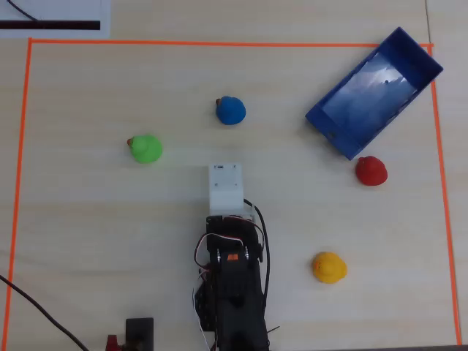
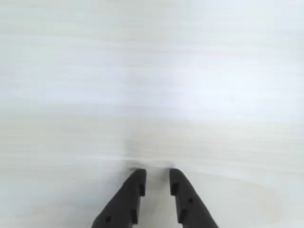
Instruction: Grasp yellow duck and put it into box.
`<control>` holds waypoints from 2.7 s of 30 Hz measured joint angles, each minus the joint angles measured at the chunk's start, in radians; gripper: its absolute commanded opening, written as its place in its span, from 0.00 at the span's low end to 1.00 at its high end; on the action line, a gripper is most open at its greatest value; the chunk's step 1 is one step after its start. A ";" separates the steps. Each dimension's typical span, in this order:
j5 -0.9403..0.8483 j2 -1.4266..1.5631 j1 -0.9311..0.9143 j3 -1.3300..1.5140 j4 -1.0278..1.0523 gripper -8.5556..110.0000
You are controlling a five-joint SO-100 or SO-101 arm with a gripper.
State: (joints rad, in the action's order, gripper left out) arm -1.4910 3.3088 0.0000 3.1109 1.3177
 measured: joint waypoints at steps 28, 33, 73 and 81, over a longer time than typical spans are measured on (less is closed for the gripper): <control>0.000 0.000 0.000 0.000 0.000 0.11; 0.000 0.000 0.000 0.000 0.000 0.11; 0.000 0.000 0.000 0.000 0.000 0.11; 0.000 0.000 0.005 0.000 0.000 0.07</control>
State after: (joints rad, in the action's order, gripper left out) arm -1.4910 3.3088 0.0046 3.1109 1.3177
